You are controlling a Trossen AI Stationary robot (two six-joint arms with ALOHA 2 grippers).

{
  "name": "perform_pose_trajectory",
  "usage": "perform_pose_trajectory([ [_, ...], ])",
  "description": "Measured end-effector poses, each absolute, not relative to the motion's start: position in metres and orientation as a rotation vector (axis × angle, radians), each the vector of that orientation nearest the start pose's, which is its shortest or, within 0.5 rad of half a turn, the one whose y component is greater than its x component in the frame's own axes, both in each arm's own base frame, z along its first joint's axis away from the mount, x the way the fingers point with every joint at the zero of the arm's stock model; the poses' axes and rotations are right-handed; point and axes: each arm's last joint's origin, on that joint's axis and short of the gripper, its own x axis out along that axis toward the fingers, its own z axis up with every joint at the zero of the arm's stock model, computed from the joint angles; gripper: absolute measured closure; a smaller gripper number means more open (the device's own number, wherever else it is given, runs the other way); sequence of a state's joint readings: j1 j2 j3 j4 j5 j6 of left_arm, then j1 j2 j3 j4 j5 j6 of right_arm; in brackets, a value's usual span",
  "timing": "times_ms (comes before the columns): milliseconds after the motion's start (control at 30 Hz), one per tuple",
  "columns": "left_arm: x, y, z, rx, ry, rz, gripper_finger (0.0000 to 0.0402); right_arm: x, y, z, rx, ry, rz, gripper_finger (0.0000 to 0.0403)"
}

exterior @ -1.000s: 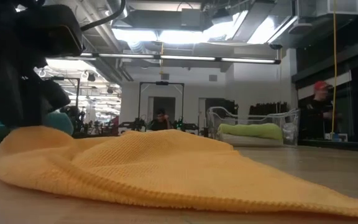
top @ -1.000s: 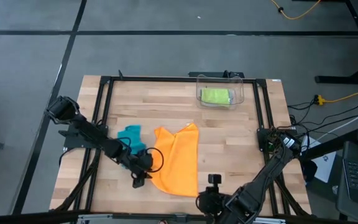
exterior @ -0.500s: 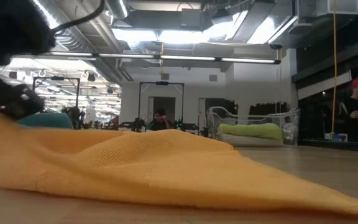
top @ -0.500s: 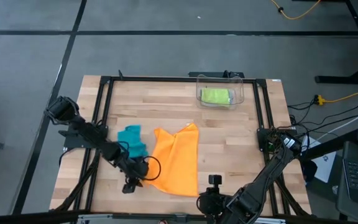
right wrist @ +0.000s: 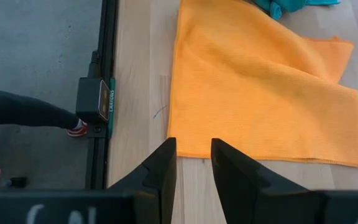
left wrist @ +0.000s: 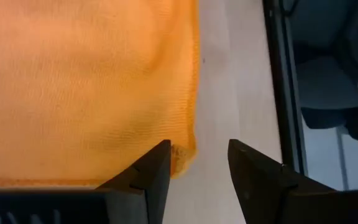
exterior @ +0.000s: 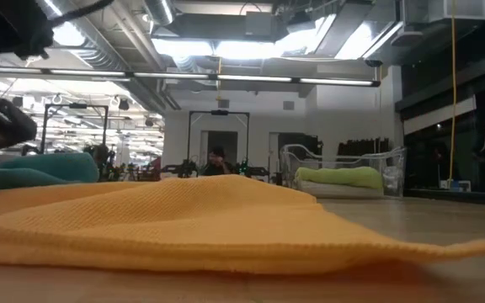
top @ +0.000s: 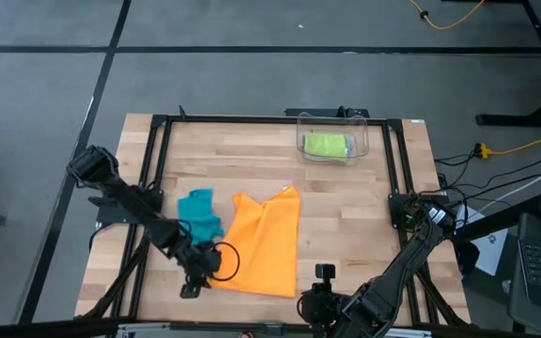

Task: Fold microfiber towels
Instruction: Fold the orange microfiber

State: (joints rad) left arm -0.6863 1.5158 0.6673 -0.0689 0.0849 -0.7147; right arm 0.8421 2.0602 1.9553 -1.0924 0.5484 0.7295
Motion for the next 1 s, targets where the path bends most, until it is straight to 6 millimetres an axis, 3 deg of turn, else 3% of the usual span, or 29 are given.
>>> perform_pose_trajectory([
  [267, 0.208, -0.185, 0.155, -0.203, 0.998, -0.329, 0.0248, 0.296, 0.31, 0.284, -0.094, 0.928, -0.085, 0.0299],
  [467, 0.19, -0.182, 0.145, -0.227, 1.195, -0.241, 0.0248, 0.295, 0.31, 0.284, -0.094, 0.928, -0.084, 0.0299],
  [667, 0.183, -0.185, 0.145, -0.361, 1.317, -0.206, 0.0248, 0.294, 0.311, 0.284, -0.098, 0.928, -0.079, 0.0299],
  [1000, 0.202, -0.201, 0.177, -0.287, 1.14, -0.276, 0.0248, 0.294, 0.311, 0.284, -0.1, 0.928, -0.079, 0.0299],
])
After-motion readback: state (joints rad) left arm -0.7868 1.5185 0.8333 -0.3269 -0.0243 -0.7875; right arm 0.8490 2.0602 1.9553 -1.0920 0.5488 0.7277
